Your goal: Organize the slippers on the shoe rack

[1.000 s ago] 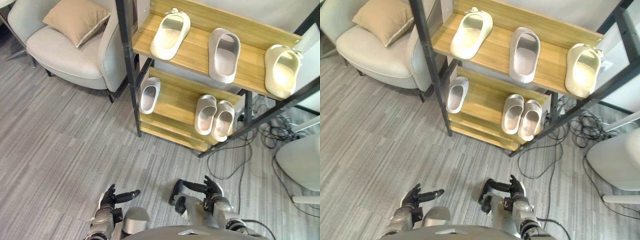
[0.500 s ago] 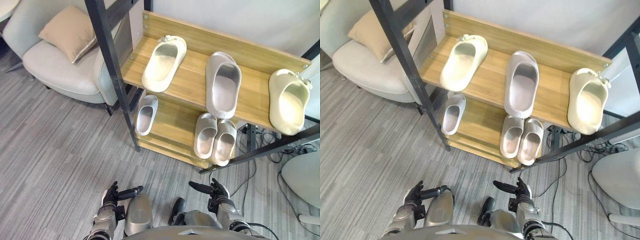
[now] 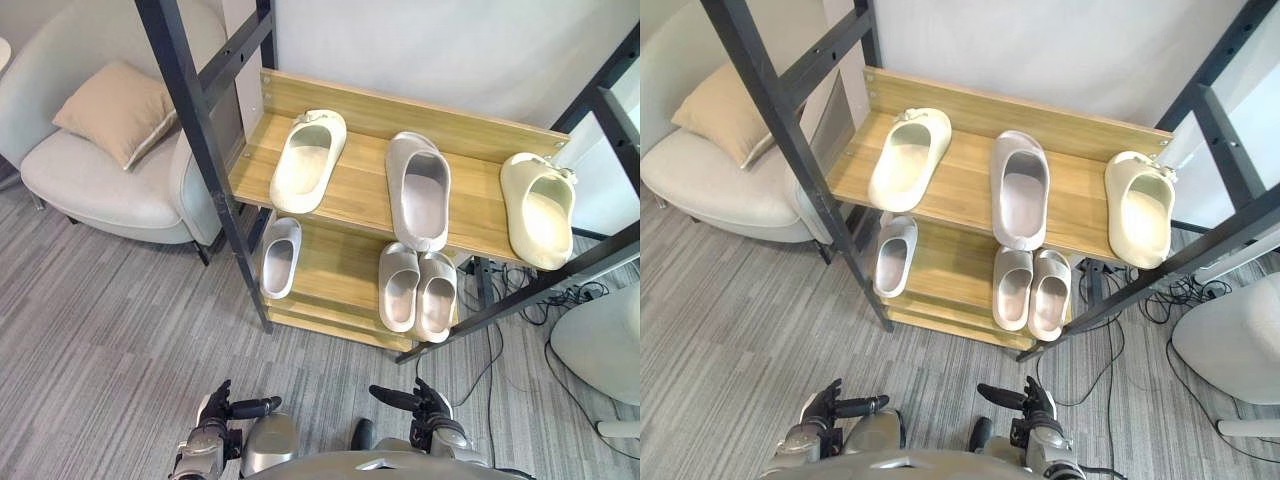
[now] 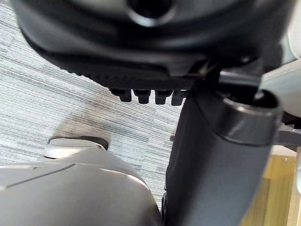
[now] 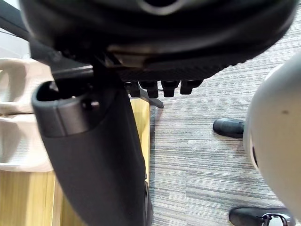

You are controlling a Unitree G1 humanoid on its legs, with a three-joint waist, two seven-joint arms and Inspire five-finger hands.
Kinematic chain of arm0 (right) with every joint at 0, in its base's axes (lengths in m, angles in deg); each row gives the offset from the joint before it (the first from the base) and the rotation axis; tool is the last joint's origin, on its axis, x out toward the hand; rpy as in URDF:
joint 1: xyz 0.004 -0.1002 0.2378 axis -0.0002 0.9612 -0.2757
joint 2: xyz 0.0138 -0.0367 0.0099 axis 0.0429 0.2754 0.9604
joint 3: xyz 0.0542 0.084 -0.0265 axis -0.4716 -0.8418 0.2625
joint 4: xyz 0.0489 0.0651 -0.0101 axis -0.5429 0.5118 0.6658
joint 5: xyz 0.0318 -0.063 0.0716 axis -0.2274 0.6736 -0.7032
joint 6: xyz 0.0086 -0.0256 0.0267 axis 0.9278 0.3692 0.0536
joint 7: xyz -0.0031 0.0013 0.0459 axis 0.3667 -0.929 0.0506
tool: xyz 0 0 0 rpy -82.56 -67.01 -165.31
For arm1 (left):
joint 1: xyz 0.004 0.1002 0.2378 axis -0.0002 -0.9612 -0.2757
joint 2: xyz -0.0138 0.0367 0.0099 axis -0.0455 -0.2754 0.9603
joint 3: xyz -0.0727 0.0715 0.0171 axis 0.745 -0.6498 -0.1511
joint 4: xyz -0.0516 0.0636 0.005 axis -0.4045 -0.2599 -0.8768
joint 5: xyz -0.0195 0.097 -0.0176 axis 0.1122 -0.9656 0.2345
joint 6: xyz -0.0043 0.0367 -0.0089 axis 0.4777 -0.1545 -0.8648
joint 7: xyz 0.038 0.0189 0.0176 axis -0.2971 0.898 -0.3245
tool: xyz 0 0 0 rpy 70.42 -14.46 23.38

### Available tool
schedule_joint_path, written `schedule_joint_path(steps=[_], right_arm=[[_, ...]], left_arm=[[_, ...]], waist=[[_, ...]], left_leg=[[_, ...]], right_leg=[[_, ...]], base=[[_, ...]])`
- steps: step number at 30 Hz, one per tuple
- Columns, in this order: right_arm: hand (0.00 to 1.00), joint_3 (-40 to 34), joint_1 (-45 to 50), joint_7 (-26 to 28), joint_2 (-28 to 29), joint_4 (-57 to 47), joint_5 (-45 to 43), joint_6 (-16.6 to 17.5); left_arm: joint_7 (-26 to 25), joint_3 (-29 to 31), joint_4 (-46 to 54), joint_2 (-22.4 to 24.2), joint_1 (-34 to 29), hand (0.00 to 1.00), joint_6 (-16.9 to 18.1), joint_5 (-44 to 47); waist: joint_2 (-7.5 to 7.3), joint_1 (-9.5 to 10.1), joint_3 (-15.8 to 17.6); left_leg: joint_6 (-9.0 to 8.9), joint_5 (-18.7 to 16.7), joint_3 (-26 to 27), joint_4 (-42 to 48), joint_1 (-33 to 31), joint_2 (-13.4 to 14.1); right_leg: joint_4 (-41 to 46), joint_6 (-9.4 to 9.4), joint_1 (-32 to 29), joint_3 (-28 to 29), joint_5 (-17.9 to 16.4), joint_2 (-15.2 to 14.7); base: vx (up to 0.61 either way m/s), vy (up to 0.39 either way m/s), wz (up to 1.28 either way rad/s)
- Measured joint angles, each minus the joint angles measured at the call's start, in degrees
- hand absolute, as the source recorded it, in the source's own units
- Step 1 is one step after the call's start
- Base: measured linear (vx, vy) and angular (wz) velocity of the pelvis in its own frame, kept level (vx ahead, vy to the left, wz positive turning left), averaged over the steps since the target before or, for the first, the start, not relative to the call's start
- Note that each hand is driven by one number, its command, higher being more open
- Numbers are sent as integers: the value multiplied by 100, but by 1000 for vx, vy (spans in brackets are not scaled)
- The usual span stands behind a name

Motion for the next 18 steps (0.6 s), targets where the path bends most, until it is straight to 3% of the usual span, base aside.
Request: schedule_joint_path(steps=[5, 11, 18], right_arm=[[100, 611, 16, 253, -127, -7, 102, -7], [100, 2234, -280, 711, -187, -425, 119, -48], [100, 4132, -1101, 1281, -181, -1232, 115, -48]], left_arm=[[18, -64, -41, -6, -39, 100, 1, -107], [65, -133, -40, -18, -71, 100, 11, -112], [72, -183, -19, 1, -15, 100, 74, -222]], waist=[[0, 16, -102], [5, 104, -114], [53, 339, -80]], left_leg=[[34, 160, -133, -224, 58, -131], [63, 255, -172, -339, 118, -183], [58, 310, -133, -366, 128, -176]], right_leg=[[-79, 17, 57, -120, 23, -74], [-172, 2, 124, -166, 85, -96], [-228, -48, 111, -97, 154, -93]], base=[[-11, -6, 14], [-12, 6, 4], [-39, 16, -4]])
